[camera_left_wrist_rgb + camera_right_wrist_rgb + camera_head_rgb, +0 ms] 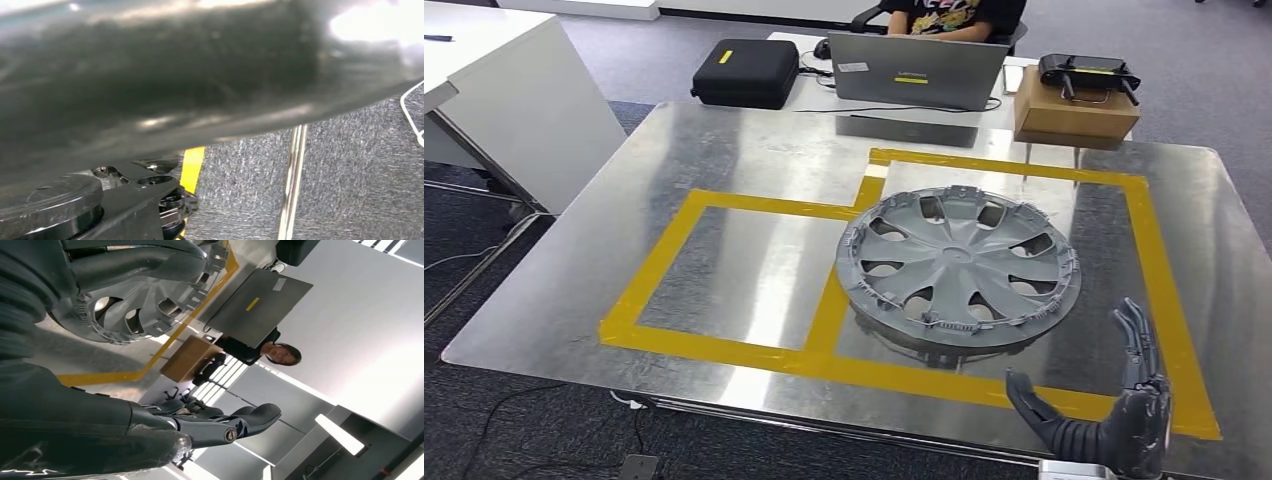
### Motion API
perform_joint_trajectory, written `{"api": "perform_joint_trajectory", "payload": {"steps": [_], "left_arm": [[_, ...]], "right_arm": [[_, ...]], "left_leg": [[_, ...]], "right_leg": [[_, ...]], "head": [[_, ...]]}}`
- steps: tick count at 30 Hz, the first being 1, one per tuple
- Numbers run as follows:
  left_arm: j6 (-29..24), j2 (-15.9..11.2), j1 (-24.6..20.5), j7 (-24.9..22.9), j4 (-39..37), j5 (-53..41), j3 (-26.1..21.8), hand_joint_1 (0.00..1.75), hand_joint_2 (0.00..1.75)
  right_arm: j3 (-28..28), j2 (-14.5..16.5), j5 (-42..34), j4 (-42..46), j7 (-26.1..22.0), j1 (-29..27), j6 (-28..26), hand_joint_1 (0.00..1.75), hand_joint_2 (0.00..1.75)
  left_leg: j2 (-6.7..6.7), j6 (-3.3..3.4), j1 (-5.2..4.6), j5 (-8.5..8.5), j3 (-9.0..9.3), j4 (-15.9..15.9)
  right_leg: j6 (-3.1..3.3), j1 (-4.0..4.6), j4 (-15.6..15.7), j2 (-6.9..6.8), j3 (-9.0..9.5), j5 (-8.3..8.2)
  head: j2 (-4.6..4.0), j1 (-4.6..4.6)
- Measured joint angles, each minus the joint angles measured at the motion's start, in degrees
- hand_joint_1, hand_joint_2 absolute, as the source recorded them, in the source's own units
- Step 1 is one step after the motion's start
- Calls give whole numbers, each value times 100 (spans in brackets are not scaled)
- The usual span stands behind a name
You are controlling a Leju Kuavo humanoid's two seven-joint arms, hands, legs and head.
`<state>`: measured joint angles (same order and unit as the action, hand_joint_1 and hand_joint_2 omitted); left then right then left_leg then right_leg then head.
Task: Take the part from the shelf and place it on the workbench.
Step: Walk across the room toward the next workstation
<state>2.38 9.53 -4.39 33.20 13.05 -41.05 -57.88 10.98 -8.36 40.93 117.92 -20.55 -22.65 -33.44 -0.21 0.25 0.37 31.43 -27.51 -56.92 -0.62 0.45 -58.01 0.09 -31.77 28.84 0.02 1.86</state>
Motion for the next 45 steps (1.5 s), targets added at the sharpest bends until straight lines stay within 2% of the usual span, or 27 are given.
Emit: {"api": "perform_joint_trajectory", "payload": {"steps": [5, 10, 12, 14, 16, 17, 18, 19, 21, 22, 23, 24, 27, 29, 31, 32, 33, 34, 35, 37, 38, 39, 42, 43, 44, 45], "left_arm": [[-8, 0, 0, 12, 0, -15, -9, 0, 0], [-72, -2, 7, 15, 0, 23, -106, 0, 0], [-81, 10, 8, 15, 0, 26, -141, 0, 0], [-81, 29, 5, 15, 0, 26, -164, 0, 0], [-79, 40, 12, 15, 0, 26, -199, 0, 0], [-78, 44, 18, 15, 0, 26, -221, 0, 0], [-75, 45, 22, 15, 0, 26, -244, 0, 0], [-69, 48, 23, 15, 0, 26, -264, 0, 0], [-60, 50, 22, 15, 1, 26, -283, 0, 0], [-57, 48, 21, 15, 2, 26, -286, 0, 0], [-57, 47, 19, 15, 3, 26, -289, 0, 0], [-58, 44, 17, 14, 4, 25, -294, 0, 0], [-61, 45, 11, 12, 4, 23, -314, 0, 0], [-61, 45, 8, 11, 4, 20, -319, 0, 0], [-62, 46, 6, 11, 4, 14, -320, 0, 0], [-63, 46, 8, 11, 4, 11, -320, 0, 0], [-64, 47, 10, 11, 4, 8, -321, 0, 0], [-66, 48, 11, 11, 4, 7, -321, 0, 0], [-67, 48, 10, 11, 4, 7, -321, 0, 0], [-72, 39, -3, 11, 7, 7, -322, 0, 0], [-74, 39, -13, 12, 10, 7, -323, 0, 0], [-77, 39, -21, 12, 13, 7, -324, 0, 0], [-79, 55, -18, 13, 16, 7, -329, 0, 0], [-80, 59, -19, 13, 16, 9, -334, 0, 0], [-79, 63, -20, 13, 17, 9, -343, 0, 0], [-78, 72, -25, 13, 17, 8, -353, 0, 0]], "right_arm": [[17, 79, -176, -36, -134, -38, 36, 0, 175], [69, 478, -849, -408, -530, -133, 61, 0, 175], [68, 650, -1017, -621, -705, -159, 78, 0, 87], [67, 775, -1095, -819, -782, -159, 134, 0, 0], [67, 869, -1110, -1024, -796, -157, 227, 0, 0], [67, 909, -1106, -1126, -797, -158, 268, 0, 0], [67, 948, -1101, -1224, -801, -154, 297, 0, 0], [66, 983, -1095, -1310, -809, -148, 310, 0, 0], [66, 1040, -1088, -1454, -826, -132, 326, 0, 0], [66, 1059, -1086, -1506, -831, -122, 335, 0, 0], [64, 1075, -1087, -1553, -834, -114, 344, 0, 0], [60, 1091, -1090, -1593, -836, -106, 353, 0, 0], [41, 1133, -1098, -1672, -843, -96, 376, 0, 0], [26, 1158, -1097, -1706, -844, -89, 393, 0, 0], [8, 1173, -1094, -1739, -844, -81, 408, 0, 0], [-1, 1177, -1090, -1757, -844, -79, 418, 0, 0], [-10, 1179, -1084, -1776, -844, -79, 429, 0, 0], [-17, 1182, -1078, -1790, -844, -78, 438, 0, 0], [-25, 1185, -1071, -1803, -844, -78, 446, 0, 0], [-39, 1190, -1063, -1816, -844, -75, 455, 0, 0], [-48, 1191, -1060, -1821, -844, -74, 460, 0, 0], [-57, 1193, -1058, -1826, -844, -71, 462, 0, 0], [-76, 1205, -1052, -1839, -844, -65, 463, 0, 0], [-81, 1208, -1051, -1841, -844, -67, 463, 0, 0], [-85, 1209, -1050, -1845, -844, -68, 463, 0, 0], [-89, 1209, -1047, -1850, -844, -68, 466, 0, 0]], "left_leg": [[0, 8, -9, 6, 0, -9], [-1, 49, -41, -2, 0, -9], [8, 92, -16, -82, 34, 83], [24, 134, 27, -164, 67, 188], [37, 148, 35, -184, 60, 206], [41, 146, 38, -184, 58, 204], [45, 140, 44, -181, 62, 202], [44, 127, 55, -175, 69, 197], [32, 66, 84, -142, 89, 174], [22, 22, 90, -124, 86, 156], [15, -25, 88, -113, 77, 133], [10, -65, 80, -111, 61, 113], [7, -158, 83, -88, 12, 54], [8, -192, 91, 170, -114, -227], [9, -197, 88, 617, -417, -934], [9, -190, 84, 783, -568, -1298], [9, -174, 78, 851, -655, -1537], [9, -145, 68, 788, -631, -1548], [9, -99, 51, 634, -502, -1350], [12, 46, -14, 289, -27, -528], [21, 92, -47, 180, 161, -183], [28, 120, -77, 132, 267, 38], [47, 117, -96, 14, 216, 159], [55, 136, -83, -58, 163, 185], [66, 162, -65, -138, 95, 211], [77, 184, -50, -213, 17, 225]], "right_leg": [[-7, -10, 8, -2, 1, -5], [-48, -42, 33, -3, 6, -35], [-89, -38, 33, -2, -4, -23], [-135, -44, -278, -2, -156, 193], [-188, -88, -993, -3, -488, 534], [-217, -112, -1310, -4, -638, 620], [-245, -137, -1459, -6, -712, 599], [-271, -161, -1387, -8, -682, 467], [-318, -208, -706, -13, -343, 77], [-325, -210, -379, -10, -152, -36], [-307, -209, -155, -2, -26, -82], [-269, -198, -69, 12, 24, -51], [-105, -187, -41, 32, -22, -38], [-7, -186, -29, 19, -70, -73], [76, -154, -28, -2, -146, -121], [105, -129, -29, -9, -193, -151], [125, -102, -30, -15, -238, -183], [136, -75, -31, -16, -279, -218], [141, -47, -31, -13, -317, -255], [133, -4, -34, -8, -378, -329], [119, 6, -34, -10, -400, -368], [96, 6, -35, -18, -416, -405], [2, -14, -12, -35, -458, -516], [-31, -17, -48, -29, -503, -452], [-65, -21, -172, -22, -574, -282], [-98, -33, -415, -17, -668, -18]], "head": [[0, 1], [0, -2], [0, 2], [0, 31], [0, 52], [0, 54], [0, 53], [0, 53], [0, 55], [0, 65], [0, 75], [0, 78], [0, 61], [0, 37], [0, 9], [0, 5], [0, 3], [0, 4], [0, 3], [0, 7], [0, 9], [0, 9], [0, -5], [0, -4], [0, 1], [0, 8]]}}
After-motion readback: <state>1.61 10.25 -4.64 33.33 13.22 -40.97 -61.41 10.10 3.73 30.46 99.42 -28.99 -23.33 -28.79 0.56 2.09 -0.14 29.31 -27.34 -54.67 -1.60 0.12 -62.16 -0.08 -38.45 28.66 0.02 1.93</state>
